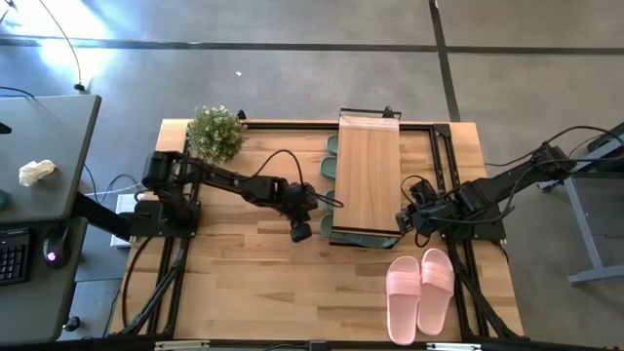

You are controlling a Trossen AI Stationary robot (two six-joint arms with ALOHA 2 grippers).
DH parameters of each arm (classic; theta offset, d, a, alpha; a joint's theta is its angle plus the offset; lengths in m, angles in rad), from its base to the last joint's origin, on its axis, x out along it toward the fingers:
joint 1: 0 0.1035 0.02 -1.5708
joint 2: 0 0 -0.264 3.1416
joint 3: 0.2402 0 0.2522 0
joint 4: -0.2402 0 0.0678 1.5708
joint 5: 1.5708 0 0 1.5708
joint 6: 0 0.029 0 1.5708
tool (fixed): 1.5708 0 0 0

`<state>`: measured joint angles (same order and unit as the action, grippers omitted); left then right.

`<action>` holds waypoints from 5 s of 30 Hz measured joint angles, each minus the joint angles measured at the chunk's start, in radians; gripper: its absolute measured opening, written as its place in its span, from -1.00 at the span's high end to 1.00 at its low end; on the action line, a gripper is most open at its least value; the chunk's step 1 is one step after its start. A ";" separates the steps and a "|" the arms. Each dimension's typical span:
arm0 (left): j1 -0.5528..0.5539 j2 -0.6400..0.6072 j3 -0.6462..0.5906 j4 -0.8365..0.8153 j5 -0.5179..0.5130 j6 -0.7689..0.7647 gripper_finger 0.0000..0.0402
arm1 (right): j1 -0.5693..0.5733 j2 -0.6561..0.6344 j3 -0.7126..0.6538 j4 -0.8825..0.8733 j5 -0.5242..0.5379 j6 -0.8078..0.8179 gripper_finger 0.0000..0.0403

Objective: Pick and place slides into the shelf
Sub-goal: Adjust the green slides under the shelf

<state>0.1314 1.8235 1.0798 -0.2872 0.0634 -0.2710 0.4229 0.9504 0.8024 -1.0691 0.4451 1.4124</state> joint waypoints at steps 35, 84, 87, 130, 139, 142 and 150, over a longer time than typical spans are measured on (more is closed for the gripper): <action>0.496 0.190 0.246 -0.095 0.184 0.395 1.00 | 0.000 -0.002 0.000 0.006 0.009 0.000 1.00; 0.471 0.281 0.305 -0.090 0.203 0.368 1.00 | 0.000 -0.002 0.000 0.012 0.015 -0.019 1.00; 0.471 0.281 0.305 -0.091 0.199 0.367 1.00 | 0.000 -0.002 0.000 0.012 0.017 -0.026 1.00; 0.463 0.360 0.526 -0.405 0.107 1.030 1.00 | 0.003 -0.002 0.000 0.013 0.010 -0.044 1.00; 0.457 0.376 0.616 -0.430 0.102 1.064 1.00 | 0.003 -0.002 0.000 0.014 0.009 -0.048 1.00; 0.457 0.374 0.617 -0.418 0.102 1.076 1.00 | 0.003 -0.002 0.000 0.016 0.010 -0.043 1.00; 0.457 0.374 0.613 -0.471 0.048 1.078 1.00 | 0.003 -0.002 0.000 0.017 0.010 -0.043 1.00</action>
<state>0.5888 2.1979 1.6932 -0.7577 0.1118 0.8074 0.4255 0.9489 0.8026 -1.0523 0.4555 1.3690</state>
